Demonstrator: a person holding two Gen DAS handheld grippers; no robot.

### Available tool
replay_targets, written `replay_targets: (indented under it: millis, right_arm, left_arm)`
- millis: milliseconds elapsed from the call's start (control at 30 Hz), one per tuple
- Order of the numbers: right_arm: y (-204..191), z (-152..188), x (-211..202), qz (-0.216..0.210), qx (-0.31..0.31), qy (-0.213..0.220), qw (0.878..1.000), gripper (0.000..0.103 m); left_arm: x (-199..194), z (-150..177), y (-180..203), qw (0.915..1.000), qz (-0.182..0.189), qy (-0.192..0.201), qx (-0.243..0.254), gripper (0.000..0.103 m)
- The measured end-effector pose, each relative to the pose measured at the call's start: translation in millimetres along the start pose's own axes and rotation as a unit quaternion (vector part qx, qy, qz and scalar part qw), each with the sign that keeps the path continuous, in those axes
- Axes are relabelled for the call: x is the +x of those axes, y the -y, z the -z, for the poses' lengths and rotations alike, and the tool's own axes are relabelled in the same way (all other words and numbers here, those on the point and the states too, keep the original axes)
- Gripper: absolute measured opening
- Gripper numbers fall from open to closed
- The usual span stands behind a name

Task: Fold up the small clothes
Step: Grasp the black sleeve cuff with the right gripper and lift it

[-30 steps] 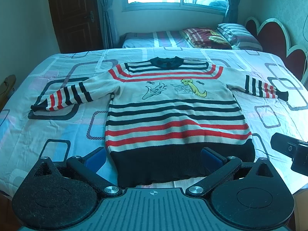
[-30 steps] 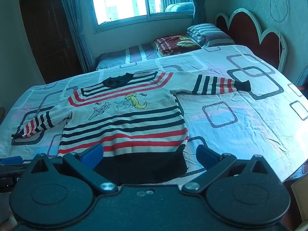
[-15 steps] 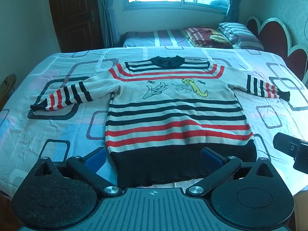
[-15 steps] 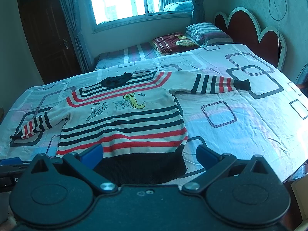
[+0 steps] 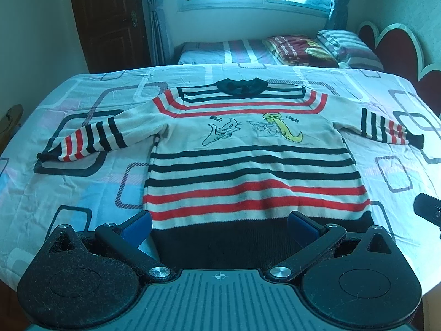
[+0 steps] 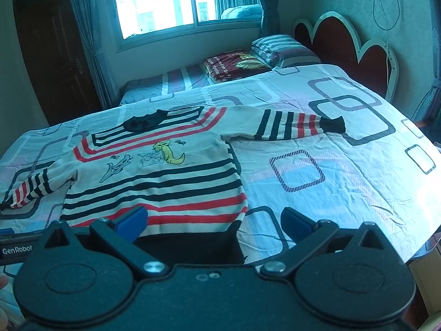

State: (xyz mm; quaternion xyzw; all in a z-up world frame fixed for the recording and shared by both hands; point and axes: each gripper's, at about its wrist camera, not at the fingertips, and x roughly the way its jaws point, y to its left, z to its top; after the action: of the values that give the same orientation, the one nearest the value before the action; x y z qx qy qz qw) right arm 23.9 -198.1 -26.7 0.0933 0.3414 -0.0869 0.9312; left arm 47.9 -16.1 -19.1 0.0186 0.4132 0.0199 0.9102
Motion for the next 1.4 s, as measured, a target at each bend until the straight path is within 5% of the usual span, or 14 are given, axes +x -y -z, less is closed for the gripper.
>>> replay_targets:
  millis: [633, 1067, 1400]
  right_arm:
    - [77, -47, 102, 0.028, 0.043, -0.012, 0.999, 0.101]
    - [157, -92, 219, 0.051, 0.098, -0.037, 0.993, 0.077]
    - [209, -119, 297, 0.081, 0.133, -0.063, 0.986, 0.076]
  left_arm:
    - [89, -52, 59, 0.9997, -0.006, -0.019, 0.015, 0.103]
    - [177, -101, 119, 0.9988, -0.005, -0.042, 0.023, 0.103]
    - [228, -128, 142, 0.9978, -0.023, -0.059, 0.017, 0.103]
